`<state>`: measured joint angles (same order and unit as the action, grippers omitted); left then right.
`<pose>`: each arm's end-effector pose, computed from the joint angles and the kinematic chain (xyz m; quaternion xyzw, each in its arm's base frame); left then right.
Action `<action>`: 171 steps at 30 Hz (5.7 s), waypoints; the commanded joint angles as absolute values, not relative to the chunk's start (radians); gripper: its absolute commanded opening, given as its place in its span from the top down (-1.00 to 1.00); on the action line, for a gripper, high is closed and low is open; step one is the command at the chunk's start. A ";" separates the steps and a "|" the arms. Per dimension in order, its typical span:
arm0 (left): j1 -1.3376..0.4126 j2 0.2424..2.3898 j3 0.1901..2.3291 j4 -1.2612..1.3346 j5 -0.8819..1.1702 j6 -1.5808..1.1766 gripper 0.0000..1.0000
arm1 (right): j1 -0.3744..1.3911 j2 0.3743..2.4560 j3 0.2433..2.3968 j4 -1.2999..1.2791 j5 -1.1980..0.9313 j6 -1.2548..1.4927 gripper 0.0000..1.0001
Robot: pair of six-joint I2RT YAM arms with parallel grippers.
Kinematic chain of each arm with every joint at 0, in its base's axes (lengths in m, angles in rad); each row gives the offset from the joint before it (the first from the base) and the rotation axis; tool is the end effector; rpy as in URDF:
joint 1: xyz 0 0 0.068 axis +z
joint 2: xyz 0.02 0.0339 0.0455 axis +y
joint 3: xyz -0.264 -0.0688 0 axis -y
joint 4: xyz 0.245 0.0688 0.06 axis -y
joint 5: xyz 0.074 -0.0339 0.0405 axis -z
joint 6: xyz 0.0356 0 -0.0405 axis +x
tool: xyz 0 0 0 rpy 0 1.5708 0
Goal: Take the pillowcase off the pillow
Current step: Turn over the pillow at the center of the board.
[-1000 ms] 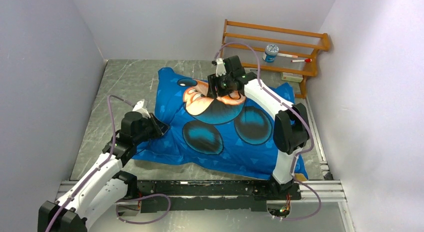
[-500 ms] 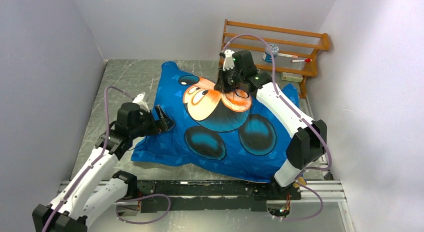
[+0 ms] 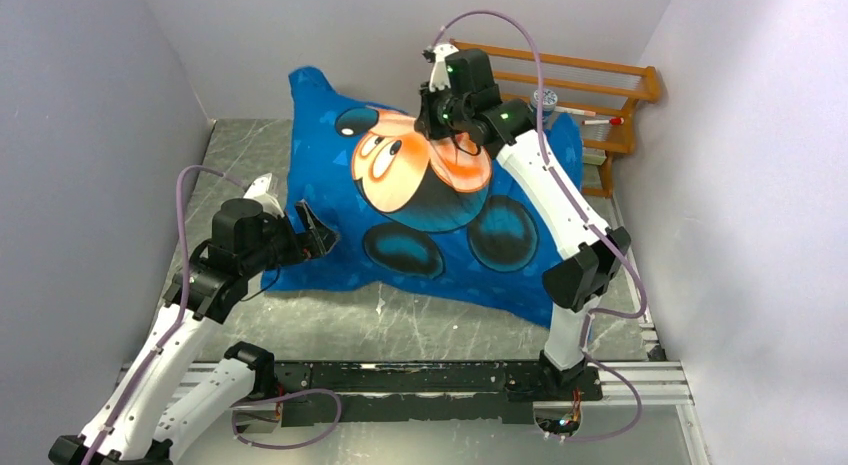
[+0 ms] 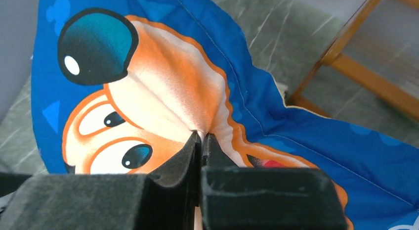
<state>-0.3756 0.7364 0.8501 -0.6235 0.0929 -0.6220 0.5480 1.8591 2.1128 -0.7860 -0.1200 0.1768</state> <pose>0.1444 -0.0605 0.3248 -0.0826 0.8580 -0.2769 0.4247 0.3489 0.2180 0.4307 -0.1892 0.8463 0.2243 0.4447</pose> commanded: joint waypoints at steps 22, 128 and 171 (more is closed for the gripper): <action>-0.379 0.714 1.070 -0.556 0.136 -0.735 -0.94 | 0.882 1.318 1.169 -0.384 -0.336 0.316 0.90; -0.379 0.438 0.726 -0.841 0.171 -0.812 -0.14 | 1.058 1.492 1.403 -0.577 -0.082 0.356 1.00; -0.379 0.512 0.799 -0.882 -0.145 -0.896 -0.94 | 1.059 1.587 1.716 -0.634 -0.116 0.290 -0.31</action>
